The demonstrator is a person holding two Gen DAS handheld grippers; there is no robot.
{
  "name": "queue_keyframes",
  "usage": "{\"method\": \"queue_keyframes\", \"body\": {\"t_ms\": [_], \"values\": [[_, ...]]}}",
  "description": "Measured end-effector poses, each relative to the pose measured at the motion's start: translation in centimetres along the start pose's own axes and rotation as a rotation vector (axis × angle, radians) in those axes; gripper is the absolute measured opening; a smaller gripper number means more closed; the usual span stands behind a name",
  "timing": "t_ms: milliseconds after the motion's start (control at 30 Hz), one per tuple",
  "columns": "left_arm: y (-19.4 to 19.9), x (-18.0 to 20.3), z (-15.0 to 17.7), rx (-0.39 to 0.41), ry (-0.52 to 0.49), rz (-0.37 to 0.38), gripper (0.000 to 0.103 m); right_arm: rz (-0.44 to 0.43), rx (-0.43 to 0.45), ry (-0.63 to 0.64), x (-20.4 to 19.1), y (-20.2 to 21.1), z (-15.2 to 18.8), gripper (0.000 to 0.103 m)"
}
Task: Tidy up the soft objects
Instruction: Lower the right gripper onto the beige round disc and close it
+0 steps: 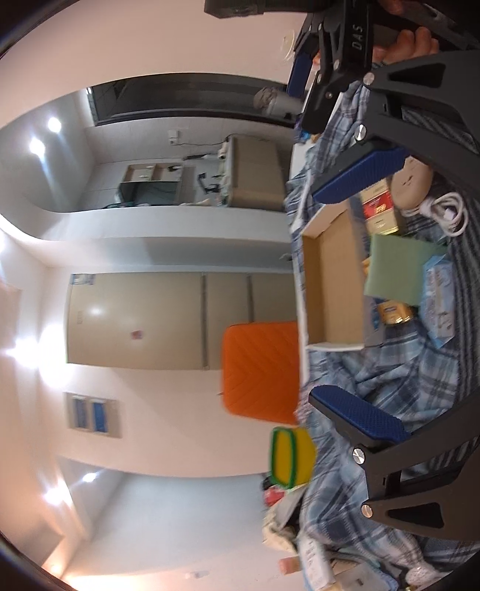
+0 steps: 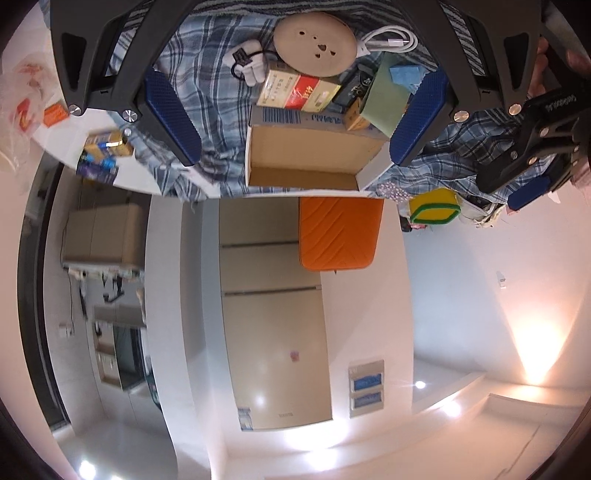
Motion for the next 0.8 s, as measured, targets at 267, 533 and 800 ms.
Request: {"method": "queue_keyframes", "body": {"t_ms": [267,533,800], "values": [[-1.2,2.0,2.0,-0.117,-0.078,-0.001,0.099,-0.07,-0.194,-0.11,1.2,-2.9,2.5,0.103],[-2.7,1.9,3.4,-0.21,-0.08,-0.019,0.099,-0.154,-0.395,-0.27,3.1,-6.4,5.8,0.101],[-4.0,0.6,3.9,-0.269,-0.022,-0.038,0.099,-0.172,-0.537,-0.317,3.1,-8.4,8.2,0.098]]}}
Point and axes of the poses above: each gripper's, at about its wrist camera, not at the fingertips, and y roughly against the way its jaws point, x to its right, z to its underside, the point moved 4 cm from there along -y, roughly the way its jaws point, and after that the axes turned 13 degrees about -z, right-handed, at the moved point
